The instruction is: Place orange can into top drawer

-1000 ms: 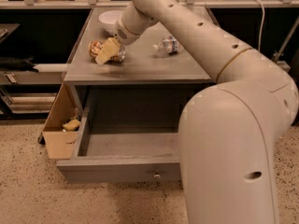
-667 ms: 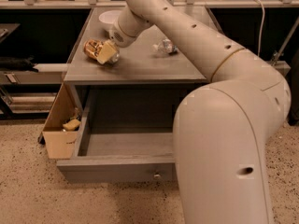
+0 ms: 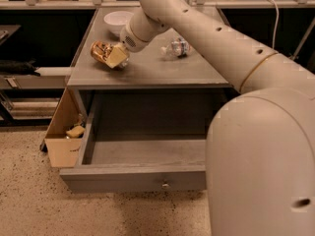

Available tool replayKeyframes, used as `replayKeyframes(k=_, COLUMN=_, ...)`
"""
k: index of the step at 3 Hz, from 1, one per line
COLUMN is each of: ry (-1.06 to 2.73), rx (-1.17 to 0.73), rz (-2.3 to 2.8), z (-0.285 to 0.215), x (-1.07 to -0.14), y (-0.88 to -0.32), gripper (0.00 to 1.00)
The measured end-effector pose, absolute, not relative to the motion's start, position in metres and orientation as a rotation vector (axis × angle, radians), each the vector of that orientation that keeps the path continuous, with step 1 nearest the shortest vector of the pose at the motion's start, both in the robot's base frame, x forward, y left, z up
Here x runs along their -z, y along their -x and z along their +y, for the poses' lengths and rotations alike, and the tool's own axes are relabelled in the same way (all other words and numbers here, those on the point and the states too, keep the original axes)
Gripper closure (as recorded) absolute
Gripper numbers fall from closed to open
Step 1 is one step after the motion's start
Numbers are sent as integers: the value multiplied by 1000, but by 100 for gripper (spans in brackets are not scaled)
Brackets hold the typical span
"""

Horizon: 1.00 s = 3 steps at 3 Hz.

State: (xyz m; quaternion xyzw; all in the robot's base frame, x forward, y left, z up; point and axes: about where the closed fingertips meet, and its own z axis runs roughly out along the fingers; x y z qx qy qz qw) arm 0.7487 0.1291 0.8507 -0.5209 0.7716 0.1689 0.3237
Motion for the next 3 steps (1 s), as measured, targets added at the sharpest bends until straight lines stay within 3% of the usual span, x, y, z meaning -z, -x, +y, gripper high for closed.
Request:
replayKeyframes(k=1, ry=1411, rx=-457, rz=1917, z=105, x=-882, y=-706, gripper=100)
replayKeyframes(k=2, ry=1386, rx=-475, rz=1866, z=48, x=-909, y=-643, gripper=100)
replayKeyframes(k=3, ry=1393, rx=-478, rz=1861, z=53, x=-909, y=-644, gripper=100)
